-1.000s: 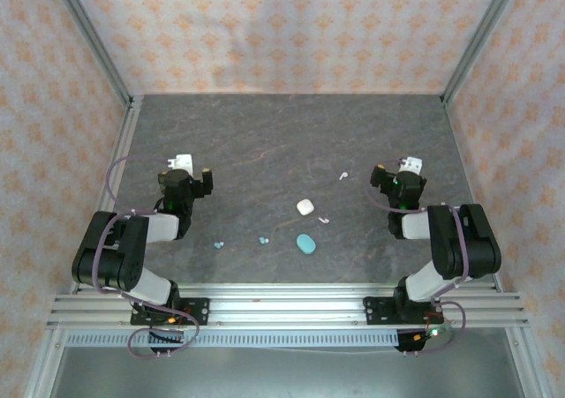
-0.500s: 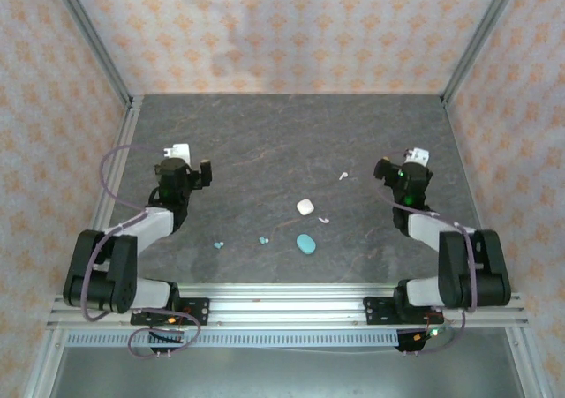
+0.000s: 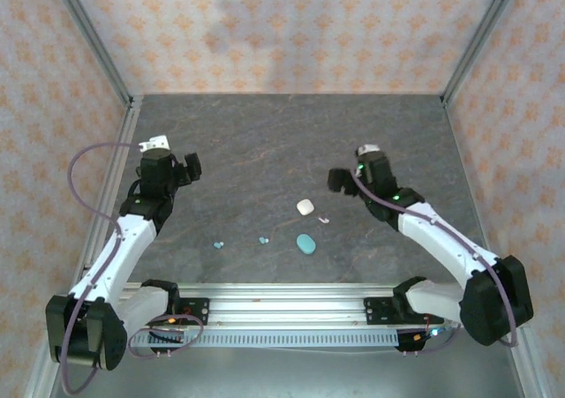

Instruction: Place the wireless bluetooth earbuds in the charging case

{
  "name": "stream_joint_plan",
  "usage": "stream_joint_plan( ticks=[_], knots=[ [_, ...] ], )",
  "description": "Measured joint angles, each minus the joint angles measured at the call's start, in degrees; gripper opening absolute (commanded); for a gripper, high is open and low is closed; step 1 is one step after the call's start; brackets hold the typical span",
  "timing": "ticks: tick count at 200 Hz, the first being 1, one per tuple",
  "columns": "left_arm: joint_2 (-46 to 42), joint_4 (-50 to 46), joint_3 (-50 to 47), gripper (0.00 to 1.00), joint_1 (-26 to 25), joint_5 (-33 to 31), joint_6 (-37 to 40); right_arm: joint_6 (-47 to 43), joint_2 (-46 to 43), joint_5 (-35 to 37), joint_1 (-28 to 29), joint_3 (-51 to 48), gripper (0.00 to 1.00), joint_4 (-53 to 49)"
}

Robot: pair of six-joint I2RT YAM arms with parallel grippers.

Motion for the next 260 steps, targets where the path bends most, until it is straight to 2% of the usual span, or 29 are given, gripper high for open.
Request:
stream_joint_plan(
  ticks=[31, 58, 132, 216, 260],
  knots=[
    [-1.6, -7.0, 0.5, 1.0, 0.0, 3.1, -1.5, 3.2, 0.1, -1.7, 12.3, 0.0, 0.82, -8.1],
    [-1.5, -9.9, 0.5, 1.0, 0.0, 7.8, -2.2, 5.1, 2.4, -3.9, 17.7, 0.1, 0.78, -10.8],
    [2.6, -11.1, 0.6, 0.98, -0.2, 21.2, -2.0, 5.0, 15.4, -9.8, 20.3, 3.3, 0.7, -13.0],
    [5.8, -11.7, 1.6, 0.97, -2.7, 26.2, -1.0, 1.9, 22.7, -11.0, 21.7, 5.7, 0.68, -14.0],
    [6.3, -12.3, 3.2, 0.96, -3.1, 27.6, 0.1, -0.1, 25.5, -10.1, 21.7, 6.5, 0.49, -14.5]
  ],
)
